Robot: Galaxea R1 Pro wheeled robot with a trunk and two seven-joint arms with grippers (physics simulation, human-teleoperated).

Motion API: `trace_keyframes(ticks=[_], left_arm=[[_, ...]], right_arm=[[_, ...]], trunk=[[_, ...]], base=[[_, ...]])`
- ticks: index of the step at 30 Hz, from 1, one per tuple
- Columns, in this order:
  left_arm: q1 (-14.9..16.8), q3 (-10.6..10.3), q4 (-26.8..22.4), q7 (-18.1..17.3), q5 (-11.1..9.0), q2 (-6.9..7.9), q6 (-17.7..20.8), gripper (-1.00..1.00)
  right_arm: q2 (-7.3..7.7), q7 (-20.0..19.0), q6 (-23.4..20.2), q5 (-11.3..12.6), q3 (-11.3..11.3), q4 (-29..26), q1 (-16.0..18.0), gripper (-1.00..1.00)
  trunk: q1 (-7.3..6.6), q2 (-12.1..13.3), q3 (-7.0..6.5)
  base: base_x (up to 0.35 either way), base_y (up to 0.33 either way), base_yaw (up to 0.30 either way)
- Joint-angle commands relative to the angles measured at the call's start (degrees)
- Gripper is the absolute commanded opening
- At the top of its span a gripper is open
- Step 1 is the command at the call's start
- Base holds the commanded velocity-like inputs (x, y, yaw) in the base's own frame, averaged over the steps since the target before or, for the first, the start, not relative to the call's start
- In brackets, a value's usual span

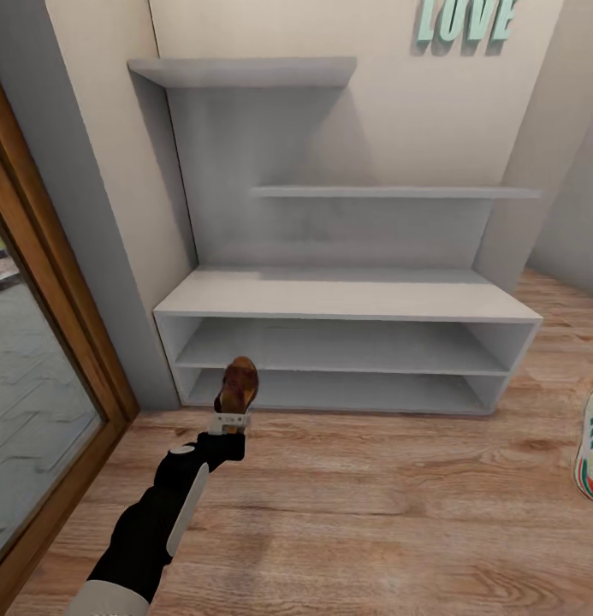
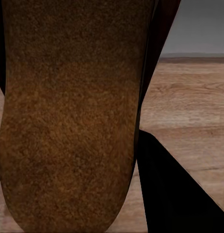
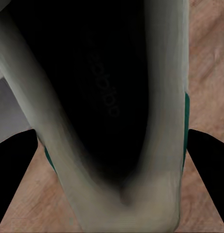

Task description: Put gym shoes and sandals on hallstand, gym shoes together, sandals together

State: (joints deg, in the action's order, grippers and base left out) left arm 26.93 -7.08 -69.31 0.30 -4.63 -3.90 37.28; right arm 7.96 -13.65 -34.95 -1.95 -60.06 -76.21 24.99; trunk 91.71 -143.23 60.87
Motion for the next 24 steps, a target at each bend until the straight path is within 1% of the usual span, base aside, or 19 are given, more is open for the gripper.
trace_keyframes(ticks=[1, 2, 3, 4, 5, 6, 7, 8, 12, 14, 17, 20, 24], left_arm=[[0.17, 0.02, 0.68, 0.66, -0.30, -0.14, 0.41, -1.00], [0.22, 0.00, 1.15, 0.99, -0.30, -0.25, 0.45, -1.00], [0.27, -0.01, 1.78, 1.32, -0.31, -0.35, 0.46, -1.00], [0.33, -0.02, 3.23, 1.83, -0.32, -0.53, 0.44, -1.00], [0.41, -0.03, 5.69, 2.73, -0.32, -0.99, 0.34, -1.00], [0.47, -0.03, 7.82, 3.66, -0.29, -1.35, 0.15, -1.00], [0.51, -0.03, 9.79, 4.68, -0.23, -1.61, -0.30, -1.00], [0.55, -0.12, 11.91, 6.07, -0.20, -1.88, -1.95, -1.00], [0.57, -0.27, 12.92, 6.75, -0.20, -2.06, -4.65, -1.00], [0.59, -0.35, 13.01, 6.94, -0.26, -2.30, -5.67, -1.00], [0.58, -0.38, 12.29, 7.10, -0.26, -2.71, -6.03, -1.00], [0.59, -0.38, 11.77, 7.18, -0.29, -2.88, -6.06, -1.00], [0.59, -0.39, 11.67, 7.22, -0.31, -2.94, -6.07, -1.00]], right_arm=[[3.50, -0.44, -0.97, 0.45, -3.17, -0.07, 0.06, -1.00], [5.91, -0.46, -2.20, 0.50, -3.95, -0.07, 0.06, -1.00], [8.62, -0.48, -4.30, 0.57, -4.48, -0.07, 0.06, -1.00], [12.58, -0.44, -8.28, 0.58, -4.93, -0.07, 0.06, -1.00], [15.77, -0.43, -11.77, 0.48, -5.17, -0.07, 0.06, -1.00], [17.21, -0.42, -13.24, 0.44, -5.26, -0.07, 0.06, -1.00], [18.15, -0.40, -14.17, 0.37, -5.31, -0.07, 0.06, -1.00], [19.13, -0.38, -15.14, 0.22, -5.34, -0.07, 0.06, -1.00], [19.57, -0.34, -15.68, -0.02, -5.29, -0.08, 0.06, -1.00], [19.66, -0.33, -15.91, -0.73, -5.20, -0.08, 0.06, -1.00], [19.69, -0.32, -16.00, -2.39, -5.16, -0.08, 0.06, -1.00], [19.67, -0.32, -16.02, -4.21, -5.14, -0.14, 0.06, -1.00], [19.63, -0.32, -16.03, -5.03, -5.08, -0.16, 0.06, -1.00]], trunk=[[-0.01, -0.02, 0.05], [-0.01, -0.02, 0.05], [-0.01, -0.02, 0.05], [-0.01, -0.02, 0.05], [-0.01, -0.02, 0.05], [-0.01, -0.02, 0.05], [-0.01, -0.02, 0.05], [-0.01, -0.02, 0.05], [-0.01, -0.02, 0.05], [-0.01, -0.02, 0.05], [-0.01, -0.02, 0.05], [-0.01, -0.02, 0.05], [-0.01, -0.02, 0.05]], base=[[0.000, 0.000, 0.000], [0.000, 0.000, 0.000], [0.000, 0.000, 0.000], [0.000, 0.000, 0.000], [0.000, 0.000, 0.000], [0.000, 0.000, 0.000], [0.000, 0.000, 0.000], [0.000, 0.000, 0.000], [0.000, 0.000, 0.000], [0.000, 0.000, 0.000], [0.000, -0.032, 0.000], [0.000, -0.233, 0.000], [0.000, -0.321, 0.000]])
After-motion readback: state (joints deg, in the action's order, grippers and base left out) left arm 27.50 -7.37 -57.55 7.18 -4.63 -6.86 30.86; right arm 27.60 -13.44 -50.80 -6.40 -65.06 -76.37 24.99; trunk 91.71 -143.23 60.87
